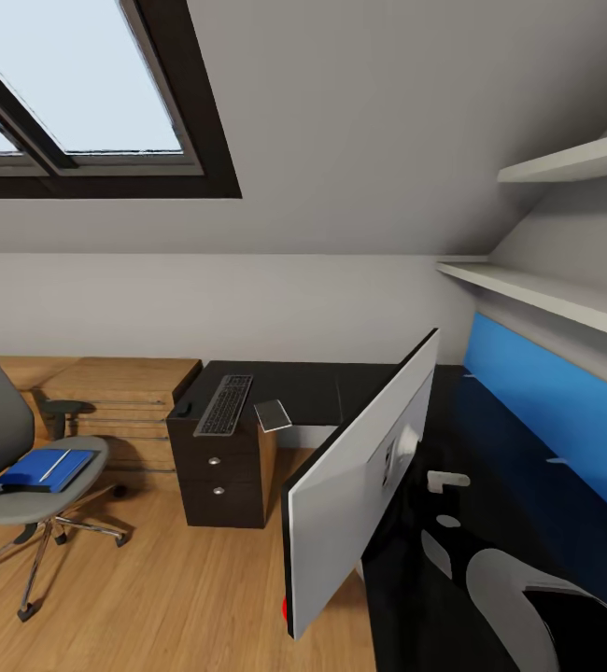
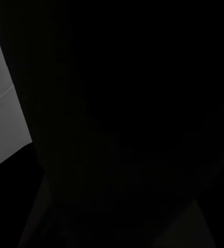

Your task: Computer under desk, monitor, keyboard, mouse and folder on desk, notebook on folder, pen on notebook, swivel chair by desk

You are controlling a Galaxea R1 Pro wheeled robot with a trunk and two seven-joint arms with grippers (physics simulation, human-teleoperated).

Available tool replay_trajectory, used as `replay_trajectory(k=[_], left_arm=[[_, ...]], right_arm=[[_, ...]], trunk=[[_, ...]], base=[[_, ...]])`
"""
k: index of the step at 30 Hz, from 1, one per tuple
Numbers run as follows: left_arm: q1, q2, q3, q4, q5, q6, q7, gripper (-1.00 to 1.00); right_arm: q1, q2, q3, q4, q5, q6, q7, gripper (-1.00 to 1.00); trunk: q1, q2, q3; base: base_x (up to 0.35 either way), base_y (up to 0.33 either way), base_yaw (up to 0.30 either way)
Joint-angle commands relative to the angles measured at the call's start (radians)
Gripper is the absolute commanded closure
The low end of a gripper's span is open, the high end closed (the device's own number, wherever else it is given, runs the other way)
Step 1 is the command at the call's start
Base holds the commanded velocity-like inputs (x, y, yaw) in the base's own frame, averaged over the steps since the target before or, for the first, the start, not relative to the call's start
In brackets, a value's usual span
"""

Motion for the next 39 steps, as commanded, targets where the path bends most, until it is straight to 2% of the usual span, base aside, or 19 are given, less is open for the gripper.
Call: replay_trajectory(k=[1, 32, 39], left_arm=[[0.0, 0.002, -0.008, -0.002, 0.011, -0.006, 0.007, -1.0], [0.0, 0.002, -0.008, -0.002, 0.009, -0.006, 0.008, -1.0], [0.0, 0.002, -0.007, -0.002, 0.009, -0.006, 0.008, -1.0]], right_arm=[[-0.001, 0.0, 0.001, 0.002, 0.002, -0.005, 0.002, 1.0], [-0.001, 0.002, 0.003, 0.001, 0.002, -0.006, 0.002, 1.0], [-0.001, 0.002, 0.002, 0.001, 0.002, -0.005, 0.002, 1.0]], trunk=[[0.0, -0.001, -0.001], [0.0, -0.001, -0.001], [0.0, -0.001, -0.001]], base=[[0.0, 0.0, 0.0], [-0.001, 0.0, 0.0], [-0.222, 0.0, 0.0]])
